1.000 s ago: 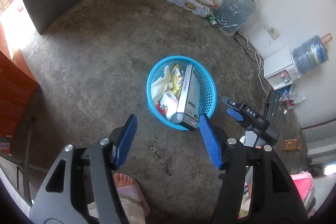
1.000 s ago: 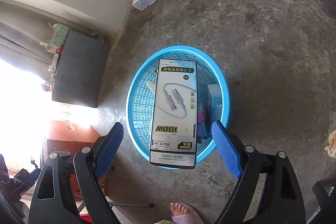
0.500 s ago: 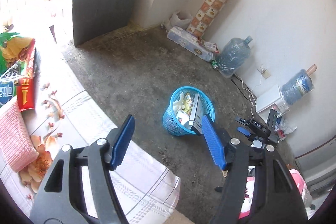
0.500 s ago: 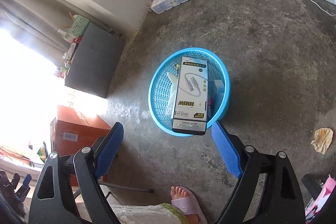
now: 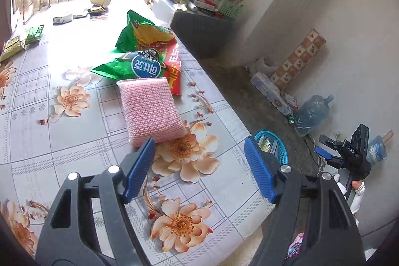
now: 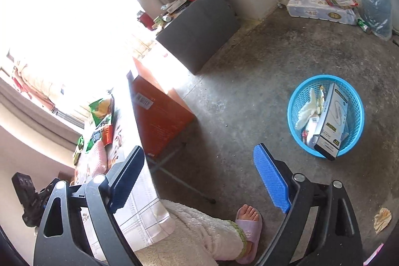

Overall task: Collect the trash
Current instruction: 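Grasp the pink sponge with the left tool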

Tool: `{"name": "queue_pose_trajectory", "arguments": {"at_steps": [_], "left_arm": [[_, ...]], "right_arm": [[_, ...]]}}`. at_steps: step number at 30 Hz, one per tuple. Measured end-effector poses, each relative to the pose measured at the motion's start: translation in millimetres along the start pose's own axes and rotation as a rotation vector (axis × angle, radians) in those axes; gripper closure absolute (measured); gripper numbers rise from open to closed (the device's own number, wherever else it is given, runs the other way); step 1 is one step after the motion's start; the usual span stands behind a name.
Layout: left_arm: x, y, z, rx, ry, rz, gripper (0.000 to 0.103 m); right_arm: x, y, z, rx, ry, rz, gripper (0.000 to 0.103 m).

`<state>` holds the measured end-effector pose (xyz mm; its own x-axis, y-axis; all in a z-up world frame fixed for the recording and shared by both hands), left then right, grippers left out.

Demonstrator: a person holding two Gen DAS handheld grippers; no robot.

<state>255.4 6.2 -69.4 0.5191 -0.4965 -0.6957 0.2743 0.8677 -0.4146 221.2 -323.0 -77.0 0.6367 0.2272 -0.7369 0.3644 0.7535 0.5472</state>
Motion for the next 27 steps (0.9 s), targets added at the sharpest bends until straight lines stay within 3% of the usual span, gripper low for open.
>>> {"name": "queue_pose_trajectory", "arguments": {"at_steps": [6,11,18,25,27], "left_arm": [[2,32,-4,-0.024,-0.011,0.034,0.028],[28,54,9,-0.077,0.01,0.03,0.028],[86,73,33,-0.143,0.09,0.045,0.028],[127,74,32,-0.081,0.136,0.146,0.028],[125,75,32,-0.067,0.108,0.153,0.028]], "right_arm": [[39,103,-23,-0.11,0.108,0.129,0.016],[70,160,-54,-0.162,0.201,0.18,0.016],[96,190,-72,-0.185,0.271,0.17,0.016],[119,201,-43,-0.136,0.247,0.17,0.016],[130,209,-33,-0.11,0.247,0.19,0.016]]}}
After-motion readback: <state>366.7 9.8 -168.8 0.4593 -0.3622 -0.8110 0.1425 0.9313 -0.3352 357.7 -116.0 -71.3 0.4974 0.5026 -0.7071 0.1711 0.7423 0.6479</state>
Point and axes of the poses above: each gripper's, at about its wrist camera, not at the fingertips, and x roughly the way its jaws point, y to its left, z to its top, the point moved 10 cm from there along x, roughly the way its jaws point, and after that the axes turned 1 degree about -z, right-handed, at the moved point
